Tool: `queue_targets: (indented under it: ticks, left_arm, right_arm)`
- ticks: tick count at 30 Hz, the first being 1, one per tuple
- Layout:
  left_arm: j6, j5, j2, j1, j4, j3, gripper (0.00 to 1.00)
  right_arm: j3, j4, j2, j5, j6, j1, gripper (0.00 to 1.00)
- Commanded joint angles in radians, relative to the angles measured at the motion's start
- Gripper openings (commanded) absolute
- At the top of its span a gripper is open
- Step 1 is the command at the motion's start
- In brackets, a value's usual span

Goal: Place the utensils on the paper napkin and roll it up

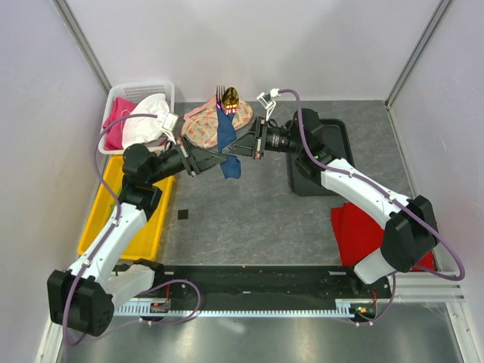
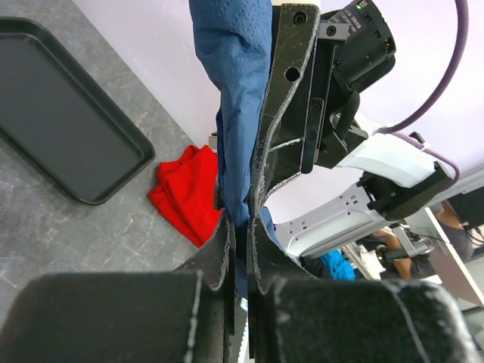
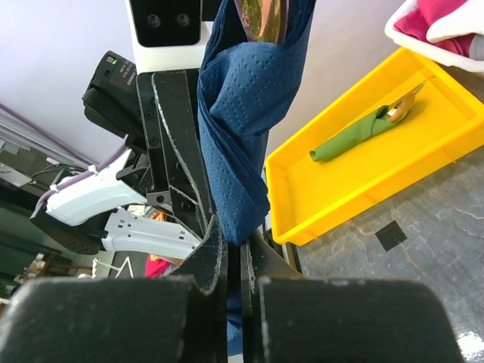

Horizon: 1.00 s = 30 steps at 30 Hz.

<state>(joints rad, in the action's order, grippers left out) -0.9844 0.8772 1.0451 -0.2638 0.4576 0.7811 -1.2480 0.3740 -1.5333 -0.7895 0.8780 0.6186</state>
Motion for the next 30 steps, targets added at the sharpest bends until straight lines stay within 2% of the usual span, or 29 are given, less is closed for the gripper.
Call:
queue_targets:
  ticks: [1, 5, 8, 9, 14, 15, 17, 20, 23, 24, 30]
  left_arm:
    - [0.127, 0.003, -0.053, -0.015, -0.111, 0.03, 0.02]
    - [0.17, 0.035, -0.074, -0.002, -0.149, 0.006, 0.02]
    - [0.178, 0.048, -0.077, -0.002, -0.162, -0.013, 0.02]
    - [0.173, 0.055, -0.079, 0.0, -0.151, -0.023, 0.02]
    - [0.171, 0.101, -0.069, -0.002, -0.126, -0.031, 0.02]
    - [0.17, 0.103, -0.069, -0.002, -0.125, -0.034, 0.02]
    - [0.165, 0.109, -0.072, -0.002, -0.12, -0.039, 0.02]
    - [0.165, 0.115, -0.071, -0.002, -0.119, -0.045, 0.02]
    - [0.162, 0.115, -0.068, -0.002, -0.117, -0.045, 0.02]
    - [0.158, 0.114, -0.068, -0.002, -0.117, -0.045, 0.02]
    - [0.141, 0.1, -0.059, 0.0, -0.125, -0.028, 0.02]
  right_arm:
    - [-0.033, 0.071, 0.012, -0.011, -0.016, 0.015, 0.0]
    - [-0.033, 0.078, 0.007, -0.016, -0.008, 0.015, 0.03]
    - [-0.034, 0.082, 0.006, -0.016, -0.001, 0.016, 0.16]
    - [-0.036, 0.083, 0.005, -0.016, 0.001, 0.017, 0.24]
    - [-0.047, 0.095, 0.002, -0.016, 0.013, 0.017, 0.36]
    - [-0.048, 0.095, 0.002, -0.016, 0.013, 0.017, 0.41]
    - [-0.054, 0.095, -0.001, -0.016, 0.016, 0.015, 0.42]
    - [-0.057, 0.098, -0.002, -0.02, 0.015, 0.013, 0.3]
    - [-0.054, 0.101, -0.002, -0.02, 0.01, 0.015, 0.03]
    - [-0.054, 0.098, -0.002, -0.019, 0.007, 0.015, 0.0]
    - [-0.053, 0.086, 0.001, -0.013, -0.005, 0.015, 0.0]
